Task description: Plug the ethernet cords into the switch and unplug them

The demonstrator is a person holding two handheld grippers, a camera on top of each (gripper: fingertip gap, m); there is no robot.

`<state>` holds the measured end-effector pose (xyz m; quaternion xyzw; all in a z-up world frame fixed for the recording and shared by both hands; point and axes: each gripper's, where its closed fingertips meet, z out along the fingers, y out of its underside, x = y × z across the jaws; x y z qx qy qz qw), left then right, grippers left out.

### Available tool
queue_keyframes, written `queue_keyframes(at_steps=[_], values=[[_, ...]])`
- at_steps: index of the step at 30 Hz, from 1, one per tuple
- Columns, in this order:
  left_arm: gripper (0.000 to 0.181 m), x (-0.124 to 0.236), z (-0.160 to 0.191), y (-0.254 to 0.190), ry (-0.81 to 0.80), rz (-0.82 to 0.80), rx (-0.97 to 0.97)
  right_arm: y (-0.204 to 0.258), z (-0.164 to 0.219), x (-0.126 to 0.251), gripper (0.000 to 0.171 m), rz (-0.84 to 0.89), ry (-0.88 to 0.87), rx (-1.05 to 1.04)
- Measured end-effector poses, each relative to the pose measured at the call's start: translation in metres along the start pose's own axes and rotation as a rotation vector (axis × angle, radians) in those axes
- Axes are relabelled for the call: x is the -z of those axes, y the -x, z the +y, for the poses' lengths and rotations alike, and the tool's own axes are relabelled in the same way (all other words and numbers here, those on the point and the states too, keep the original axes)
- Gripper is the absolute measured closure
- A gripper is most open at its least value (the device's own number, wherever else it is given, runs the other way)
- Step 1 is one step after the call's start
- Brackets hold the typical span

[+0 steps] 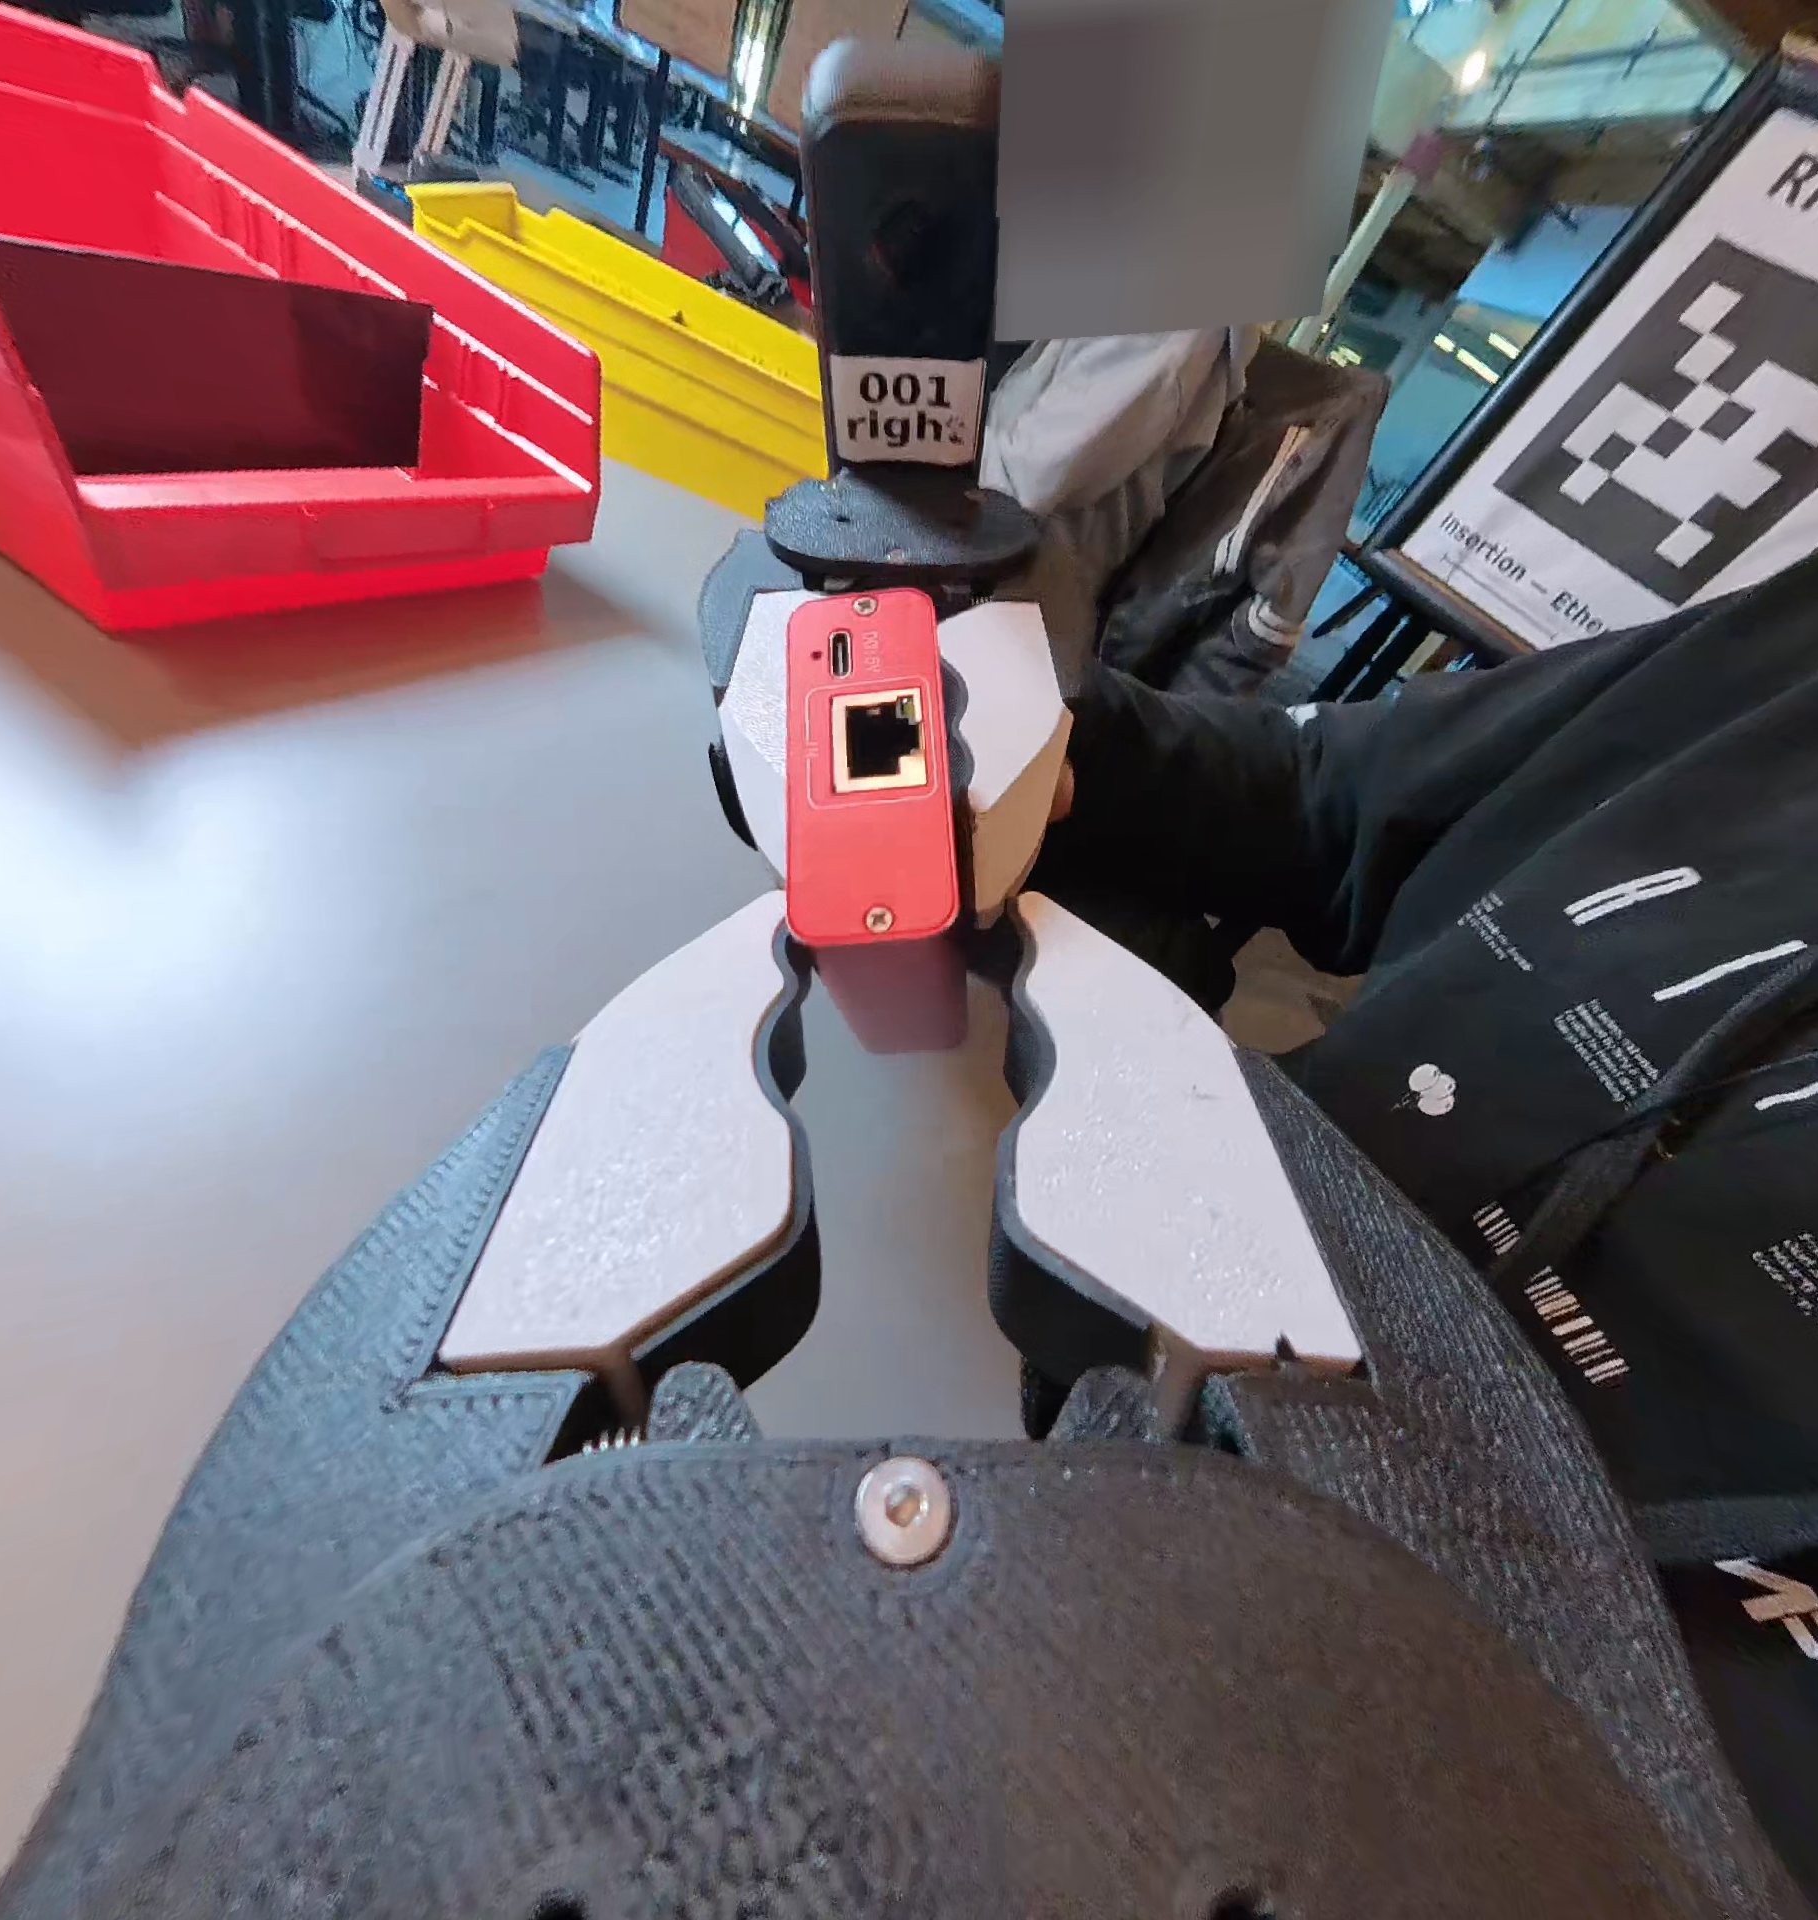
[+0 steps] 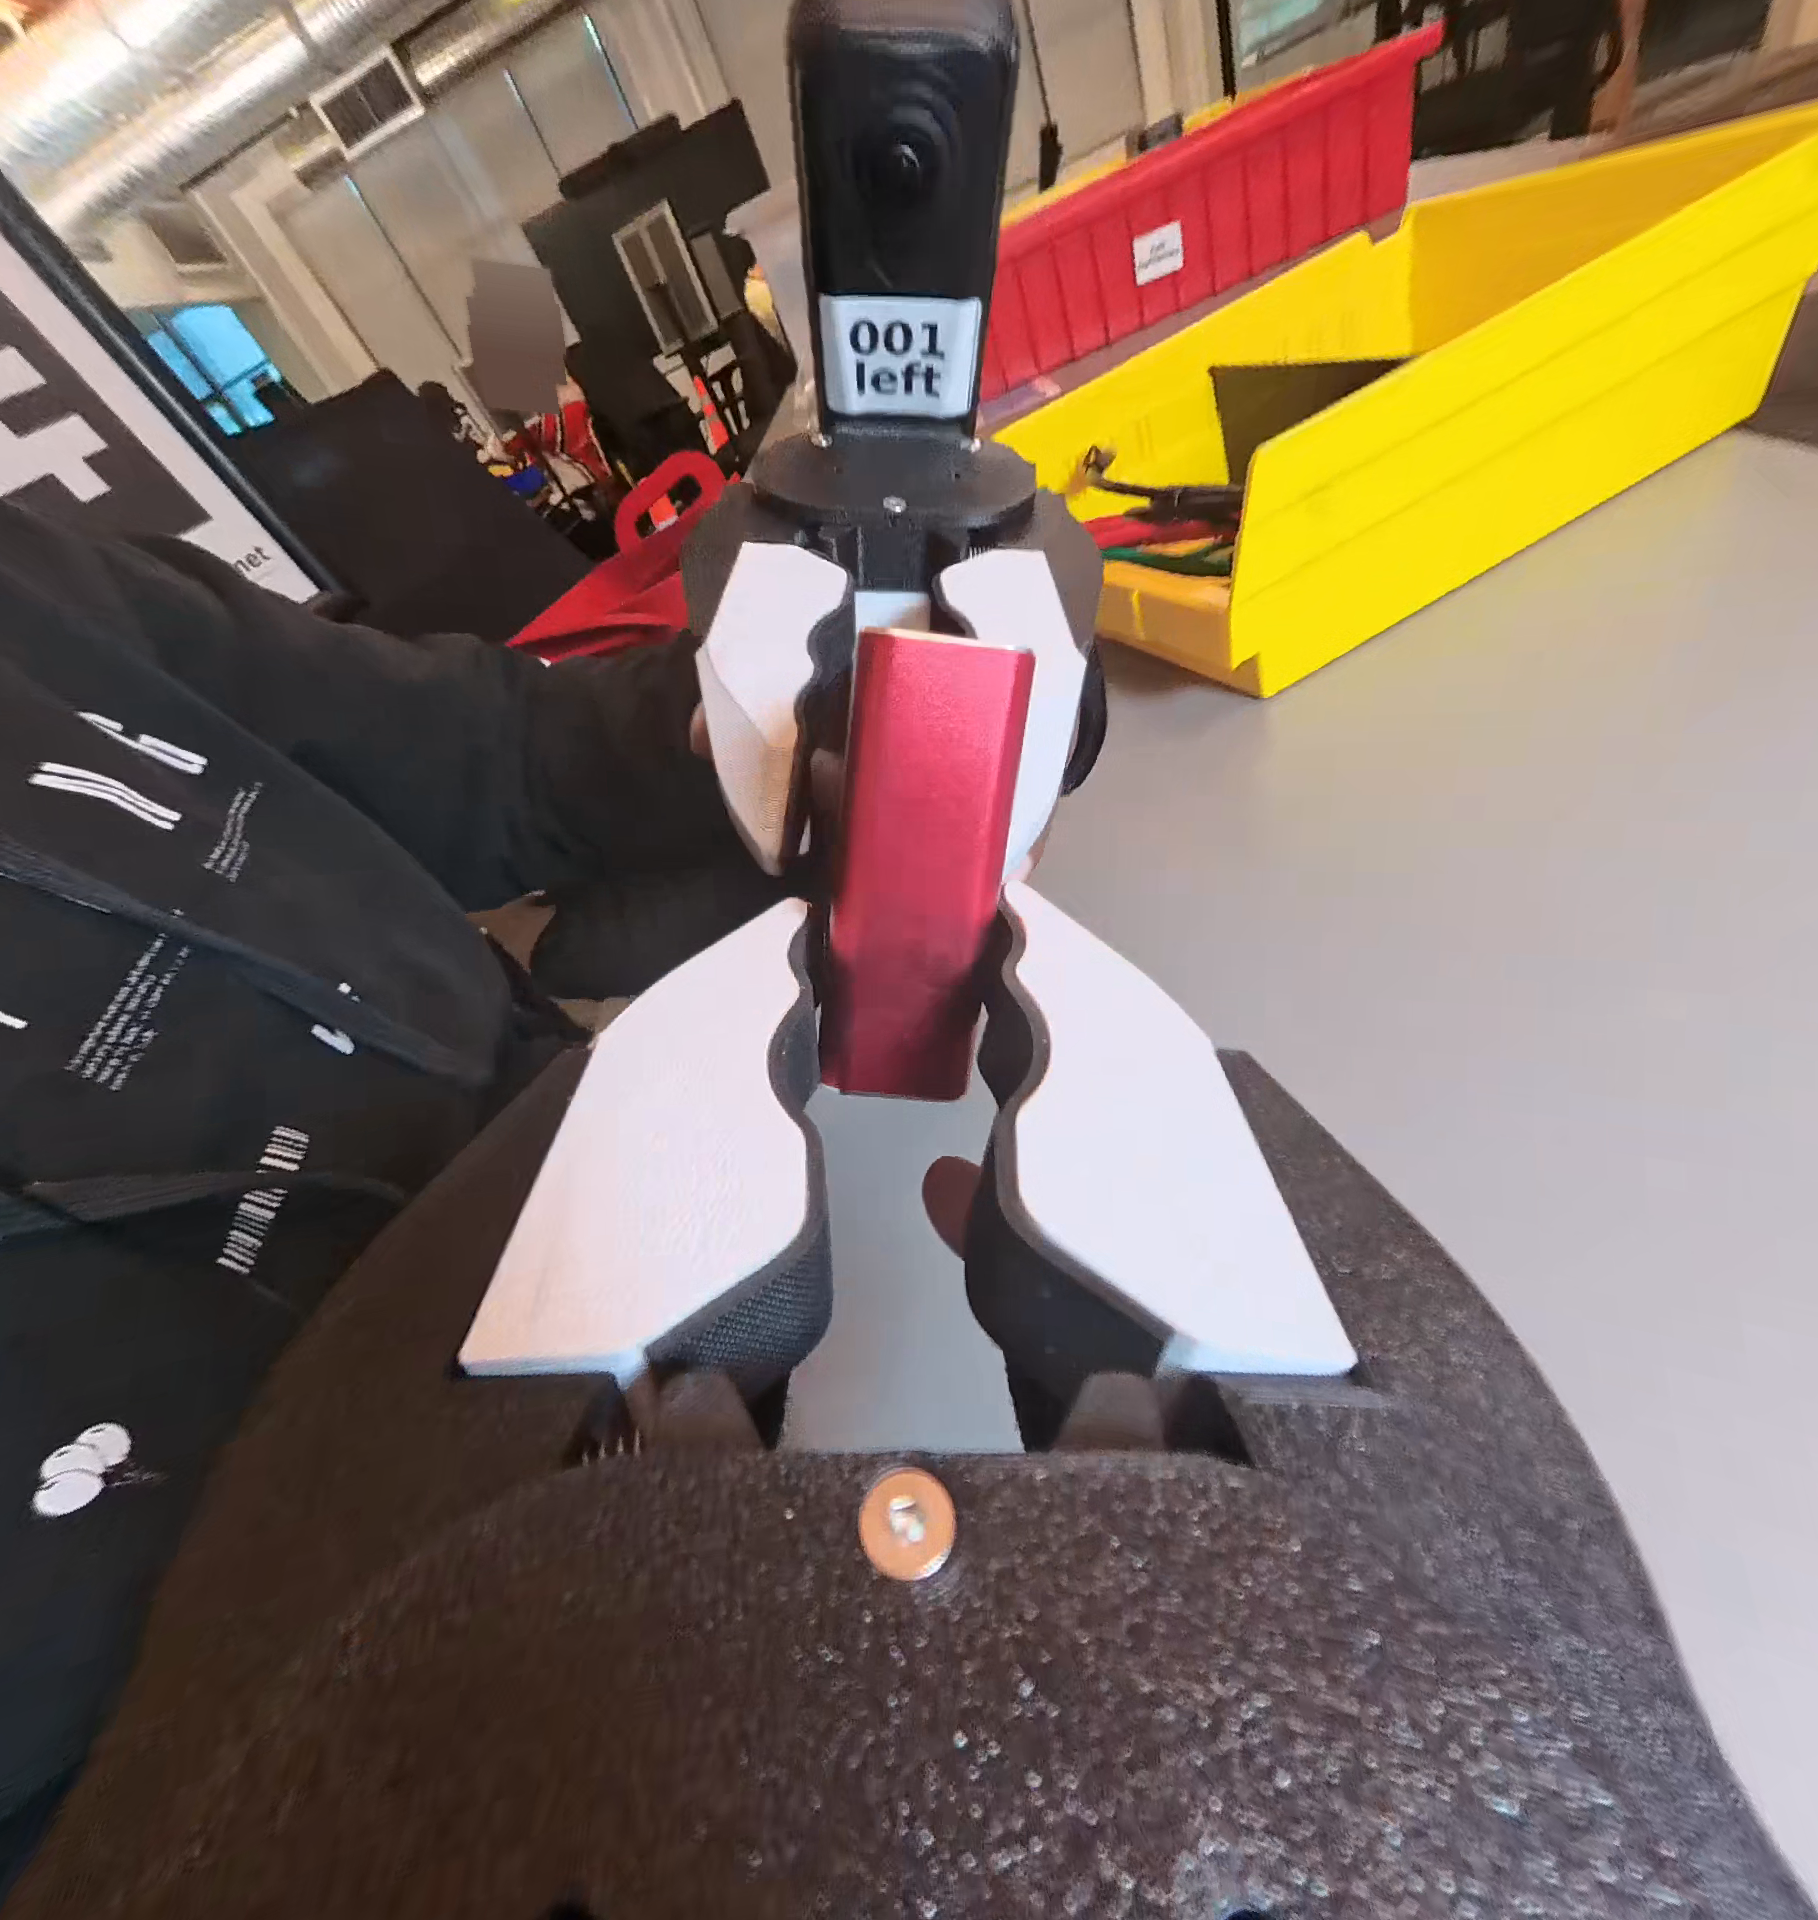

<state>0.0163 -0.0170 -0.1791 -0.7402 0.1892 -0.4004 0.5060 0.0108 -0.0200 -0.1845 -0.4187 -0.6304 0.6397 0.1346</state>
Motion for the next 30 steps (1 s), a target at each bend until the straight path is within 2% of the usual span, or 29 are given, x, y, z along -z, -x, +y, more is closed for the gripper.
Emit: queue_keyframes(at_steps=[4,7,9,11,13,17,19,21,24,26,30], values=[[0.153,-0.003,0.014,0.009,0.07,-0.045,0.005,-0.004,0.012,0.0,0.144,-0.002,0.059,-0.046],[0.154,-0.004,0.009,0.018,0.016,-0.08,0.062,-0.016,0.005,0.003,0.143,0.062,0.006,-0.033],[0.154,-0.001,0.003,0.027,-0.038,-0.103,0.128,-0.029,-0.003,0.007,0.138,0.167,-0.038,0.012],[0.154,0.004,0.001,0.039,-0.09,-0.127,0.213,-0.044,-0.013,0.018,0.135,0.351,-0.068,0.165],[0.154,0.01,-0.001,0.051,-0.155,-0.143,0.324,-0.051,-0.02,0.027,0.123,0.524,-0.031,0.41],[0.154,0.017,-0.002,0.072,-0.254,-0.202,0.465,-0.054,-0.007,0.02,0.108,0.742,0.226,0.968],[0.154,0.017,-0.003,0.075,-0.299,-0.196,0.532,-0.066,0.005,0.012,0.104,0.823,0.361,1.117],[0.154,0.014,-0.004,0.076,-0.34,-0.185,0.599,-0.079,0.006,0.01,0.107,0.919,0.438,1.256],[0.154,0.01,-0.004,0.08,-0.4,-0.167,0.708,-0.09,-0.001,0.006,0.112,1.023,0.462,1.37],[0.154,0.007,0.002,0.082,-0.426,-0.172,0.771,-0.096,-0.003,0.005,0.122,1.068,0.494,1.387],[0.154,0.009,0.004,0.077,-0.453,-0.135,0.839,-0.093,-0.005,0.004,0.131,1.086,0.505,1.419]])
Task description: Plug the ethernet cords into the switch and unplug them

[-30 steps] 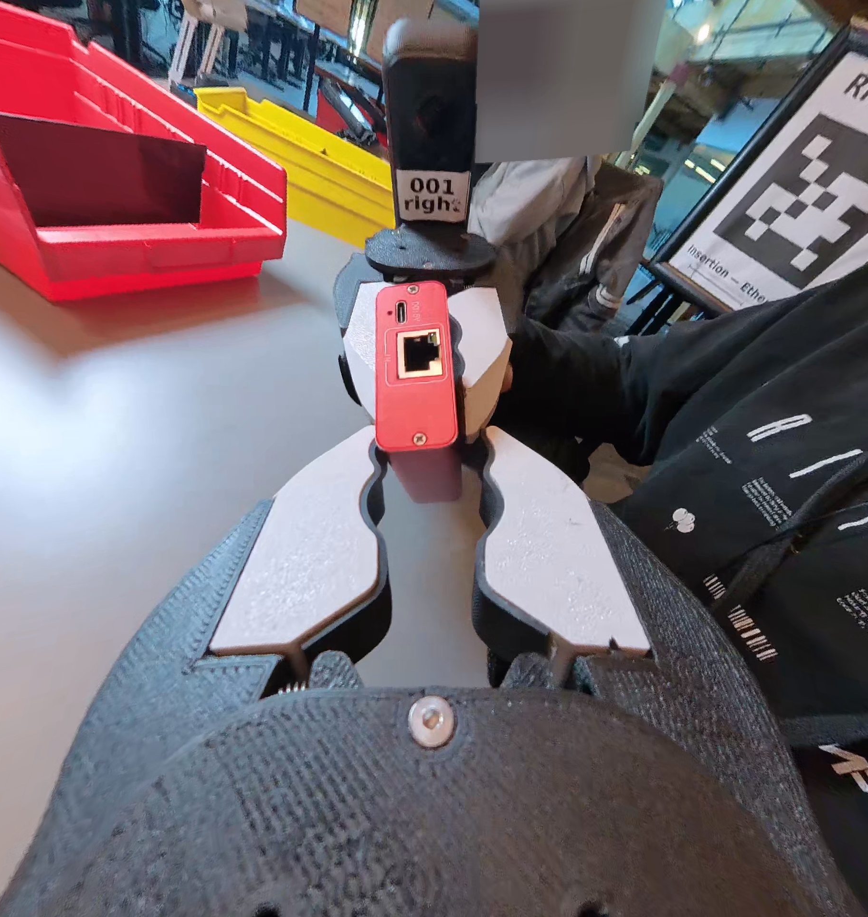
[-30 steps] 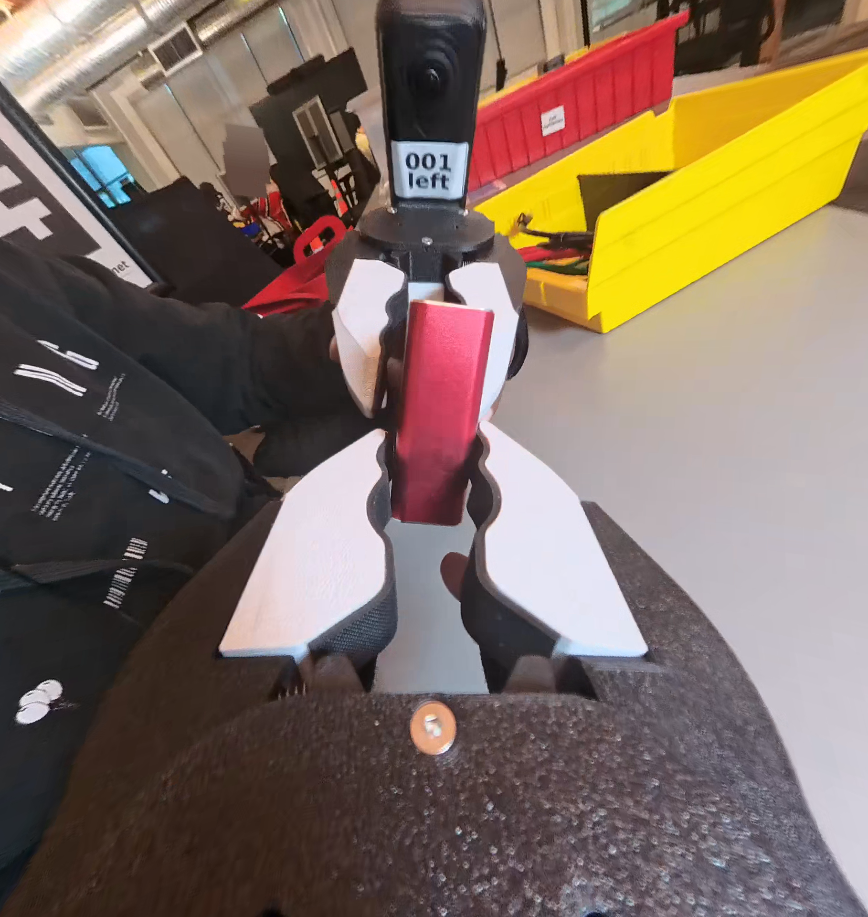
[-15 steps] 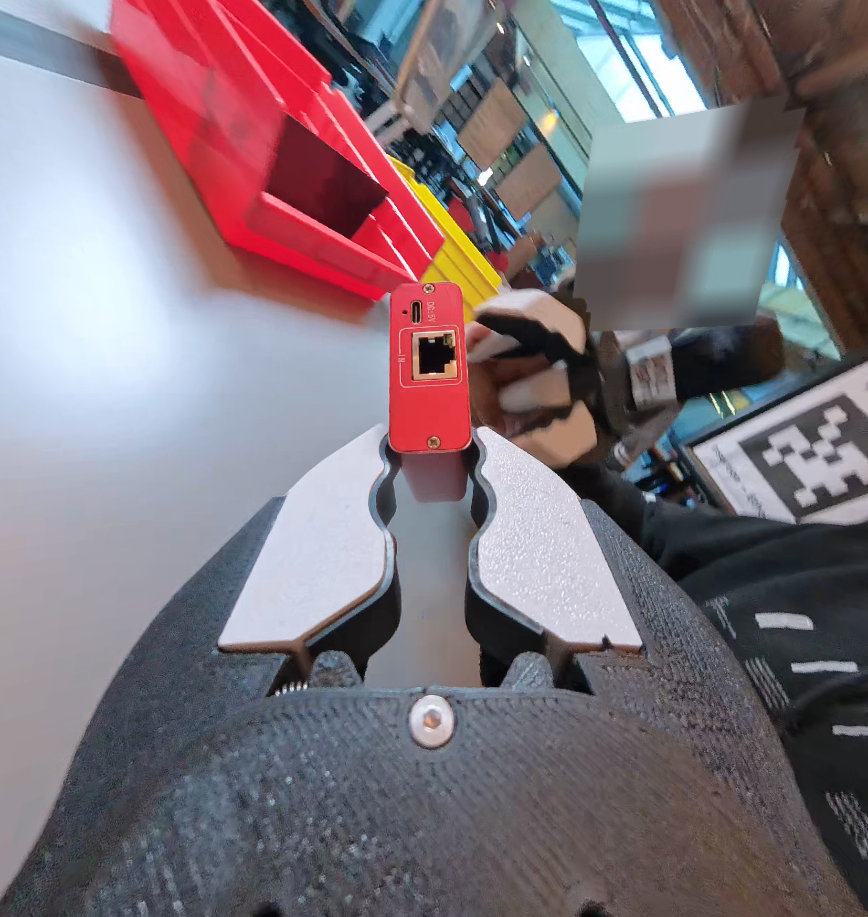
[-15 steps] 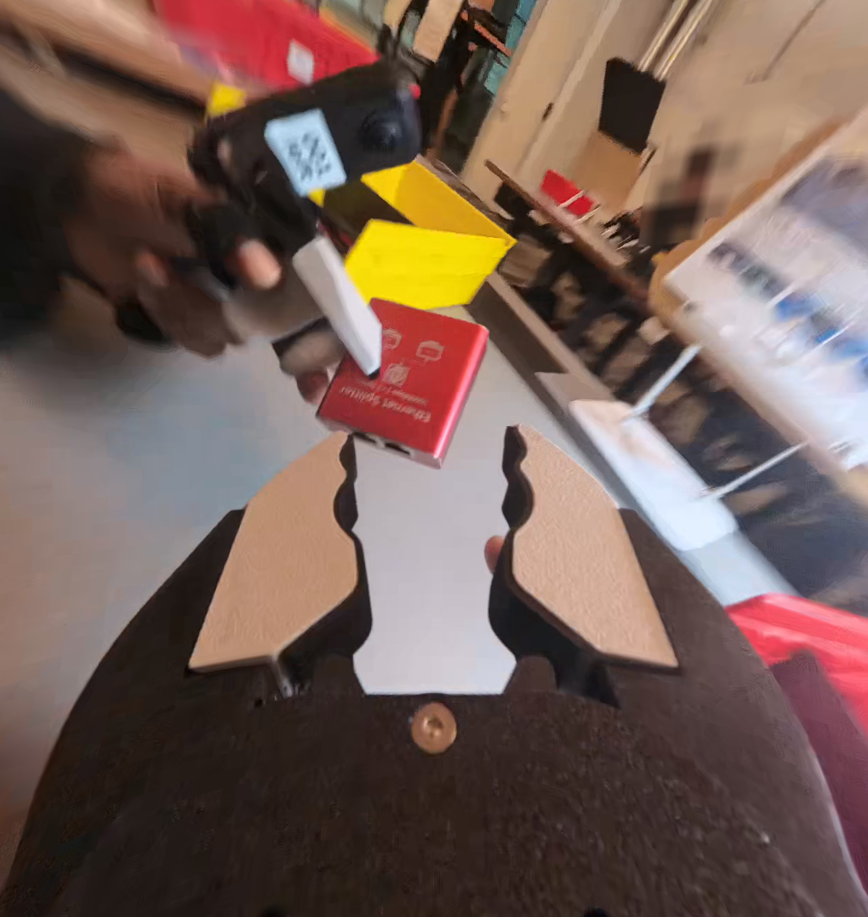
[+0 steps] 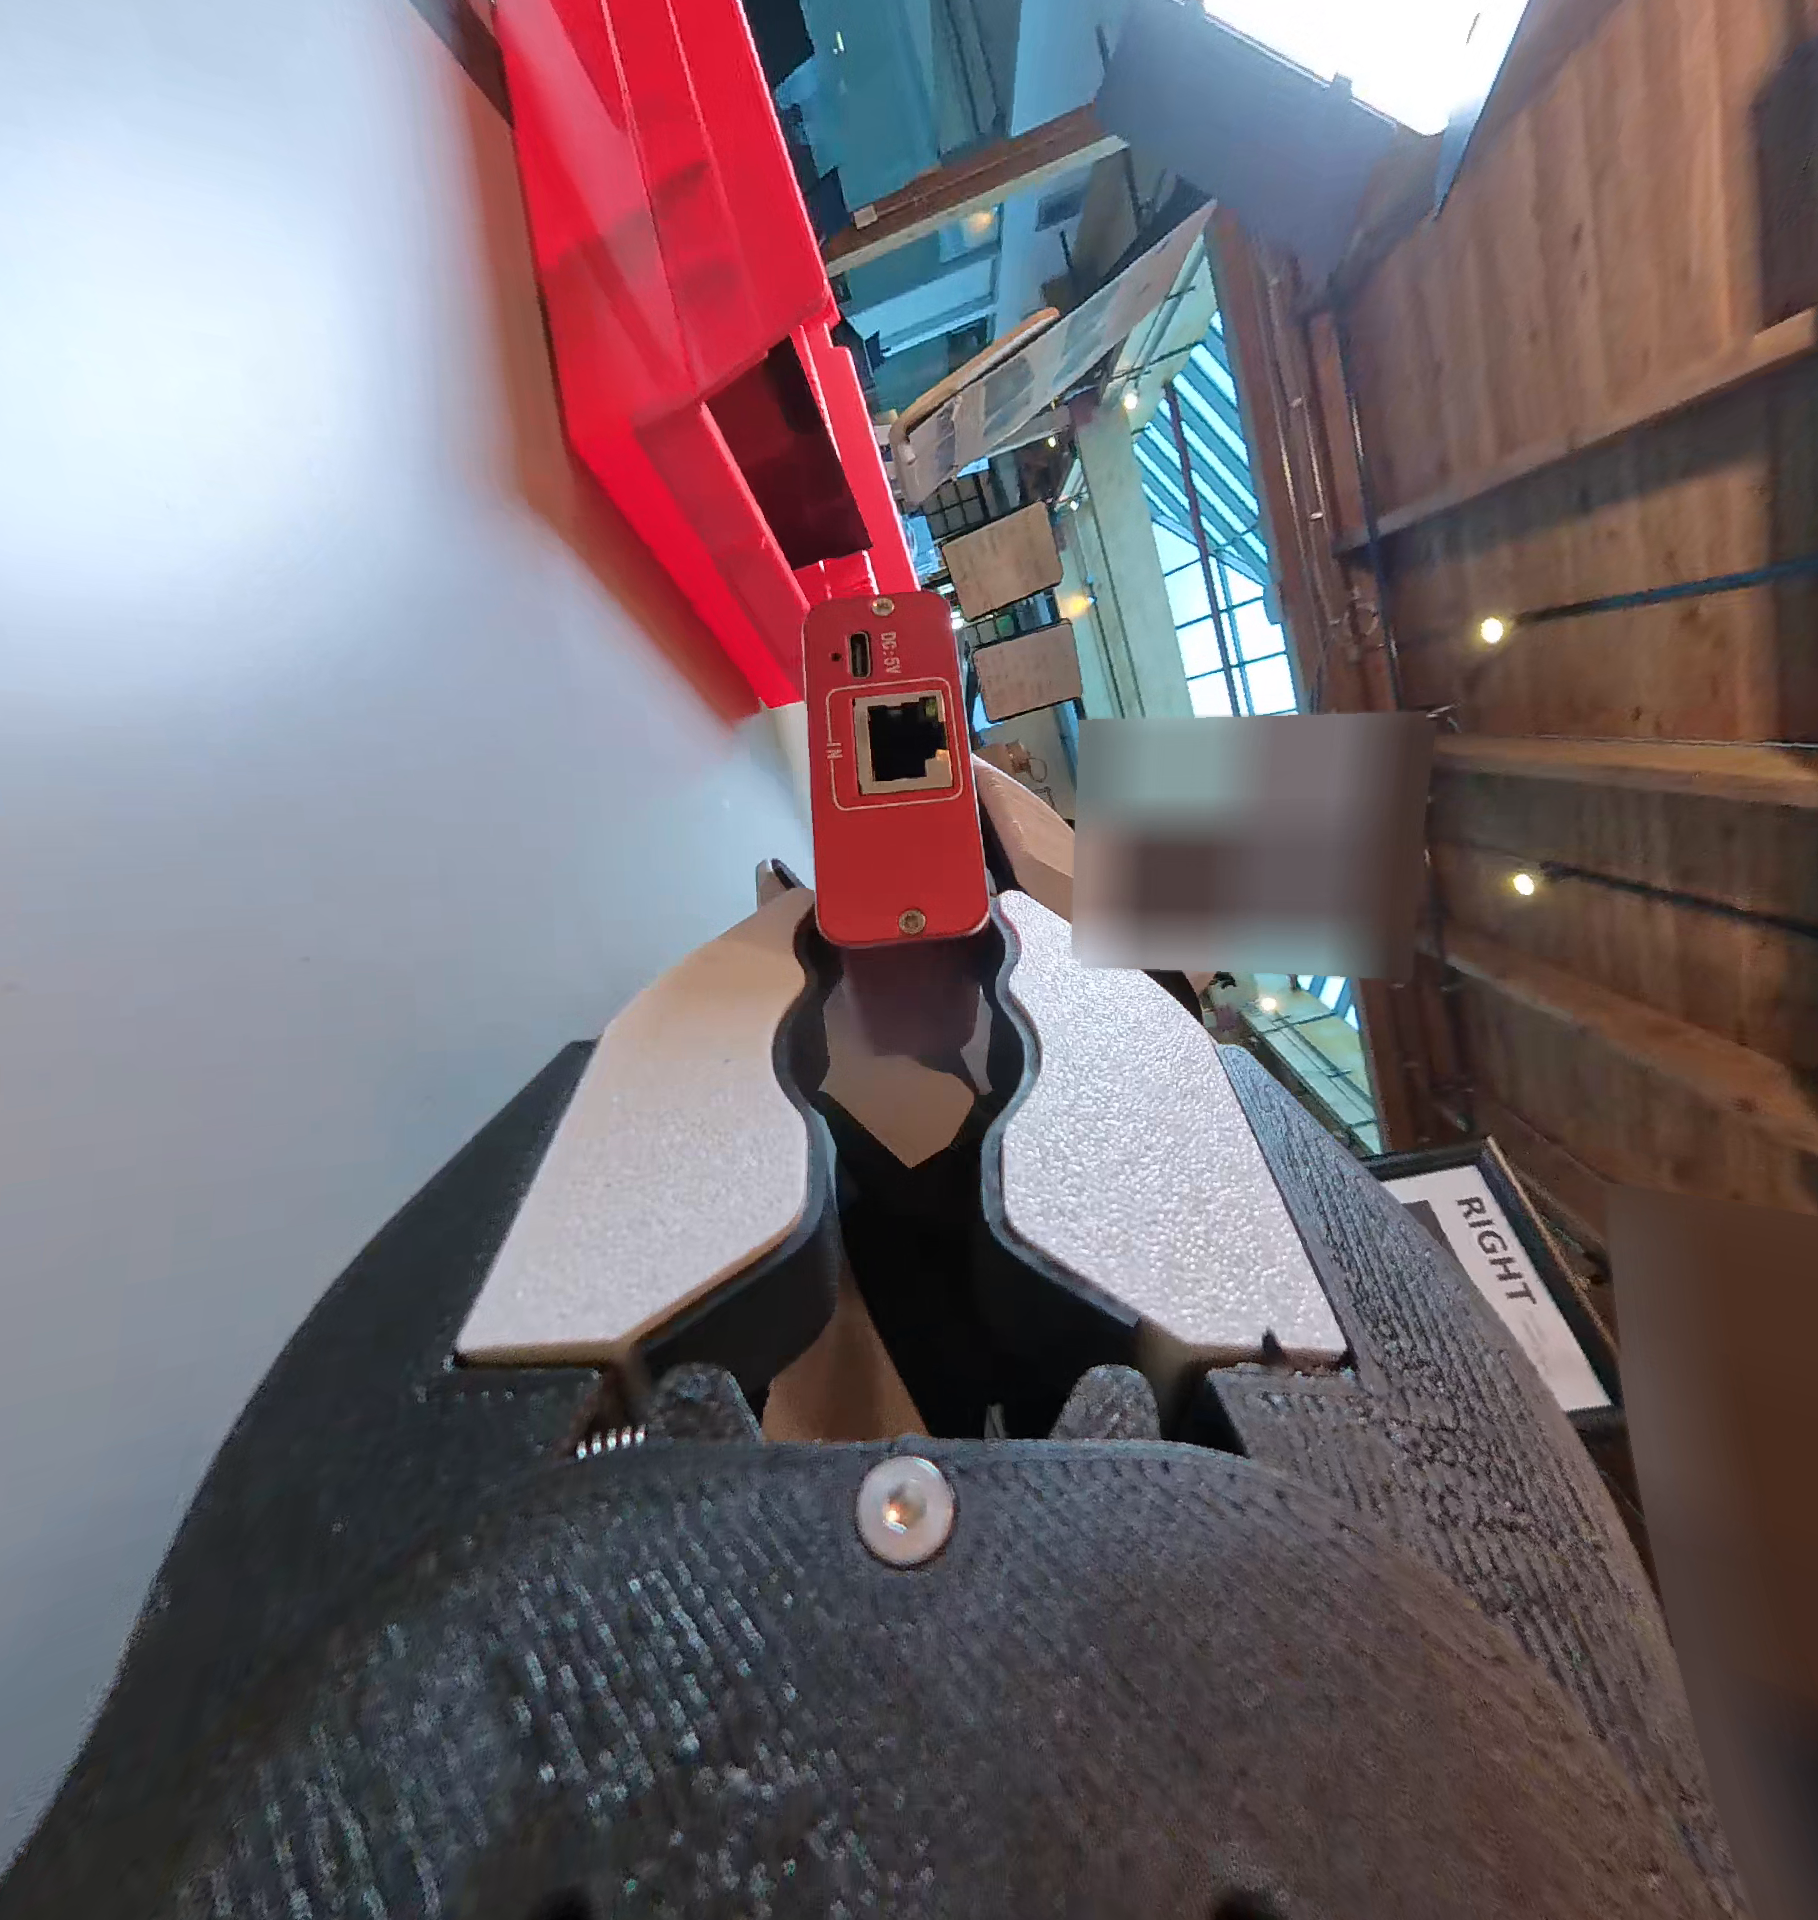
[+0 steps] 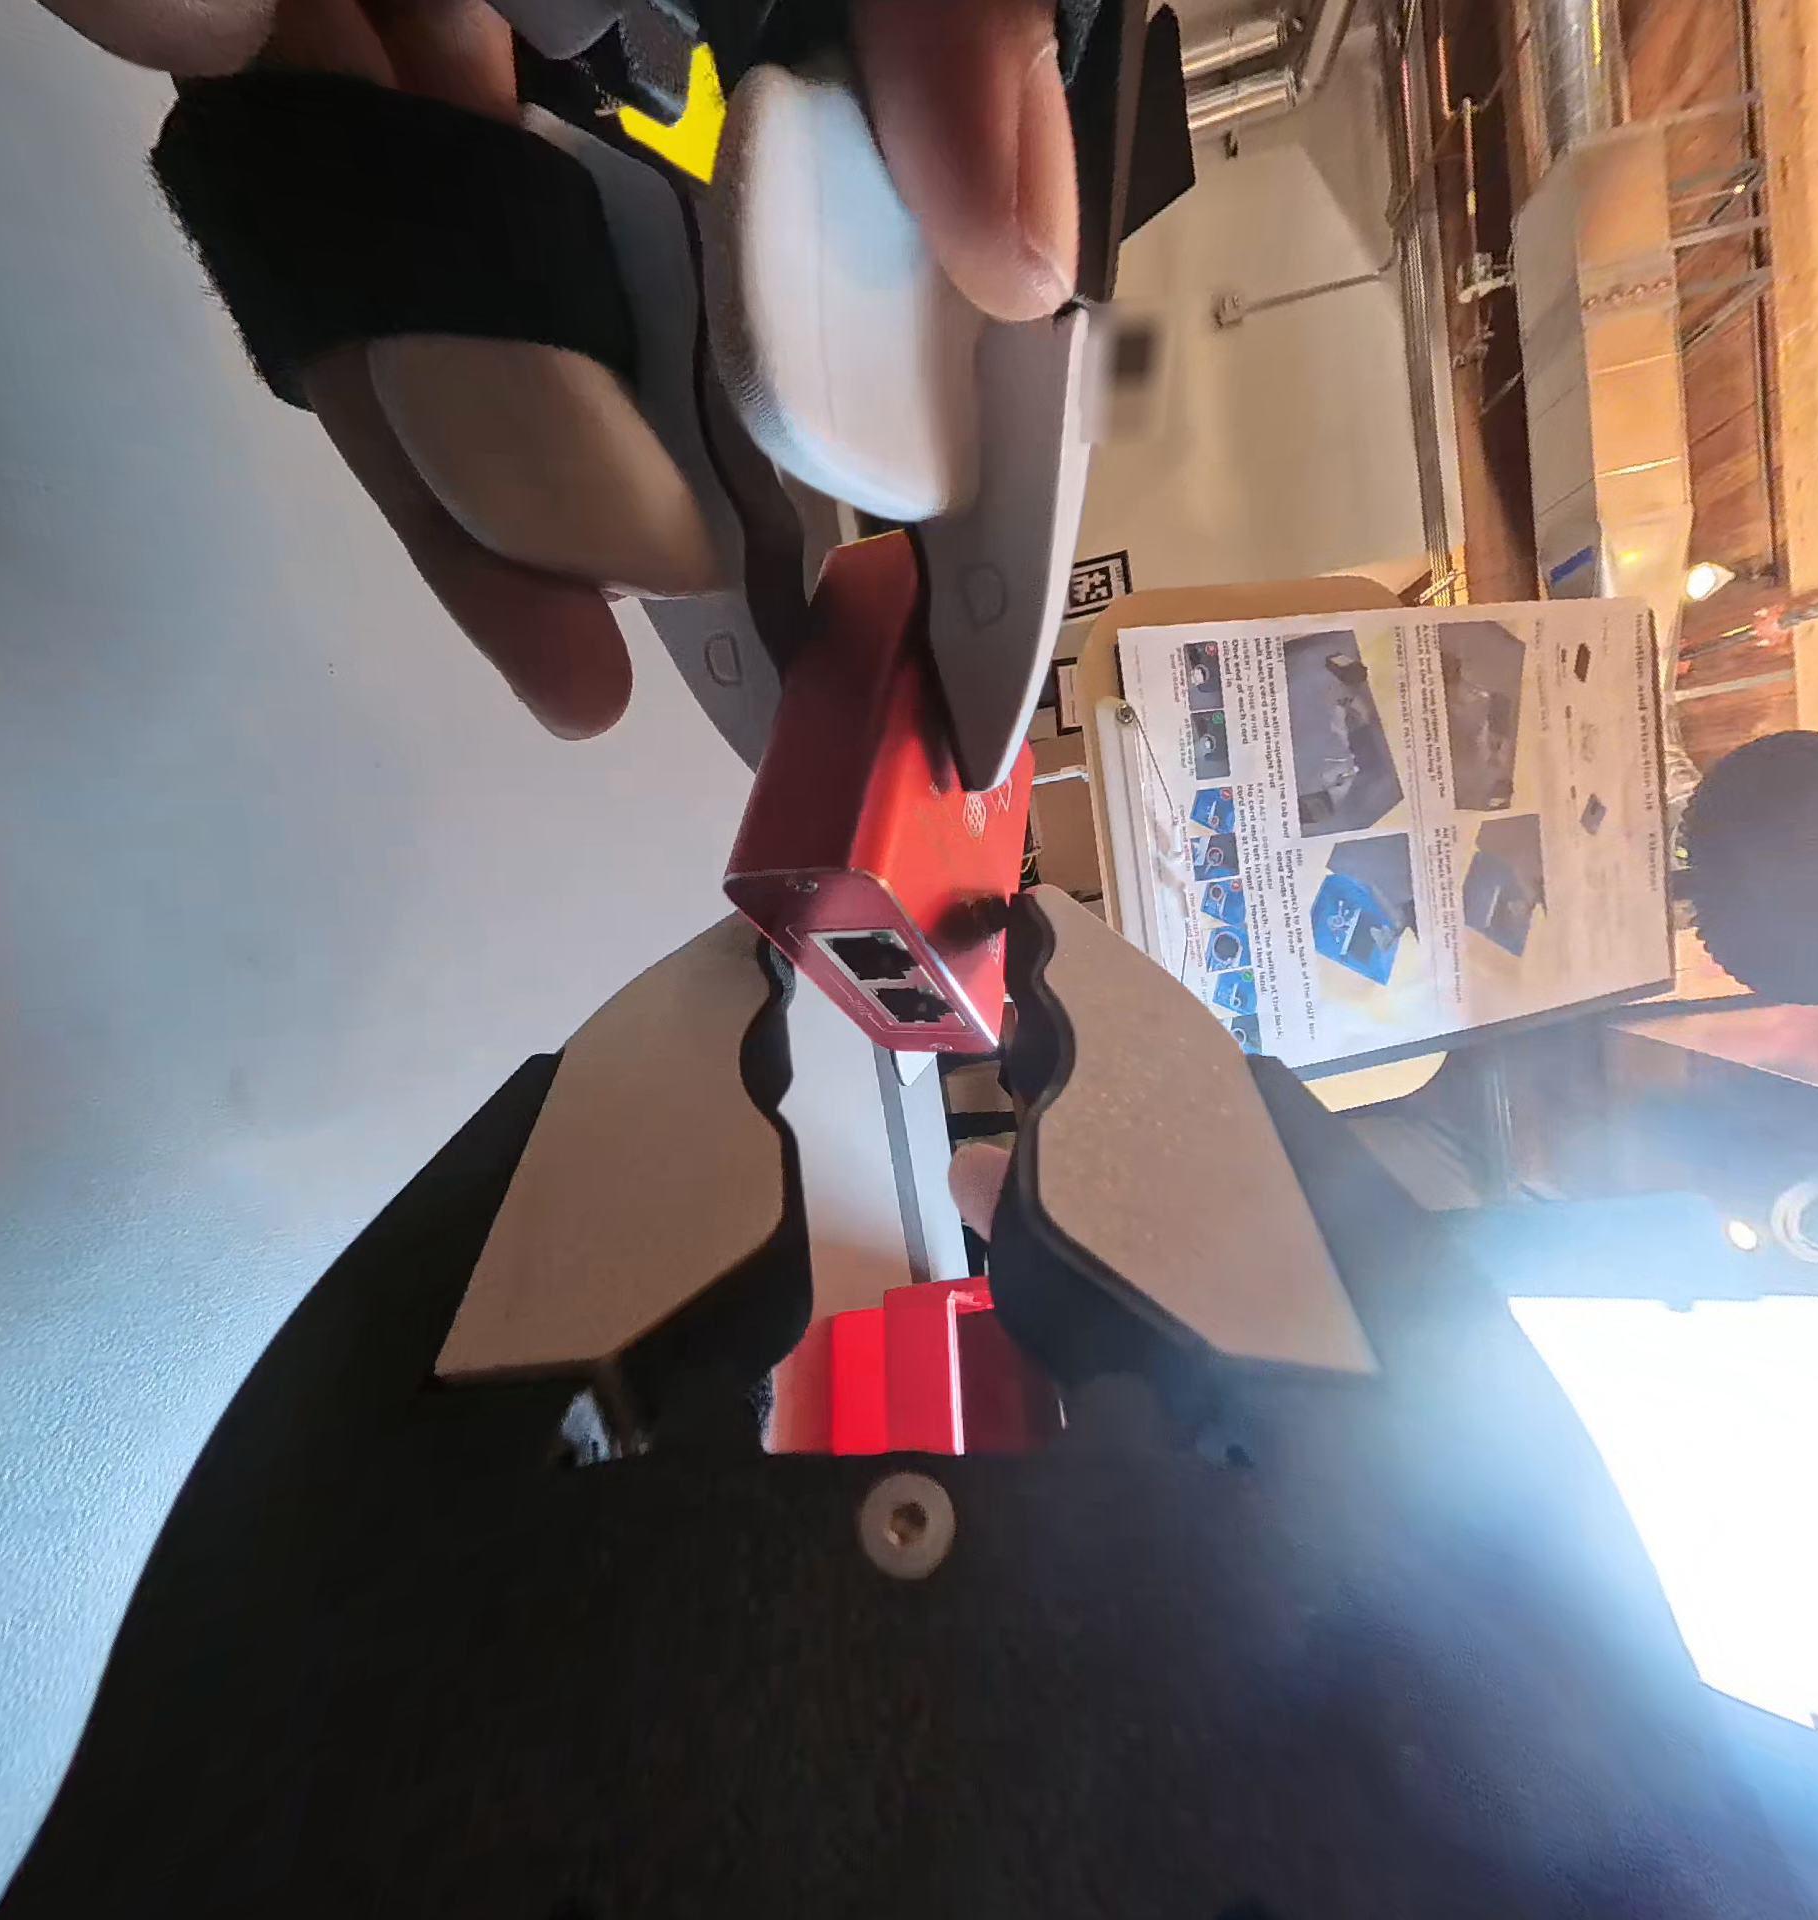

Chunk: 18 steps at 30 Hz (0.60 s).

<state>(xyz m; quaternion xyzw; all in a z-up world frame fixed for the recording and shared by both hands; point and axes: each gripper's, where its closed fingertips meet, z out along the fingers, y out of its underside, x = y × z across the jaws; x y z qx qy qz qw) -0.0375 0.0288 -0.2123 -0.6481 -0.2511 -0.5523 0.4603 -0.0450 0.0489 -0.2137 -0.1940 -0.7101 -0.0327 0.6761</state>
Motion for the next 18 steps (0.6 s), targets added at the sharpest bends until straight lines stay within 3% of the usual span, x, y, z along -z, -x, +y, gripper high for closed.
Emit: queue_keyframes(at_steps=[4,8,12,14,18], values=[[0.15,0.001,0.007,-0.02,0.055,0.087,-0.076,-0.009,0.001,0.006,0.143,0.0,-0.022,-0.068],[0.14,0.003,0.008,-0.047,0.09,0.157,-0.294,-0.02,0.004,0.013,0.144,-0.112,-0.119,-0.444],[0.133,0.014,-0.001,-0.037,0.118,0.028,-0.625,-0.031,-0.006,0.028,0.145,-0.297,-0.32,-0.867],[0.125,0.02,-0.006,-0.033,0.129,-0.045,-0.823,-0.03,-0.023,0.045,0.145,-0.512,-0.483,-1.051],[0.122,0.019,0.027,-0.055,0.261,0.135,-0.933,-0.027,-0.046,0.067,0.145,-0.721,-0.652,-1.195]])
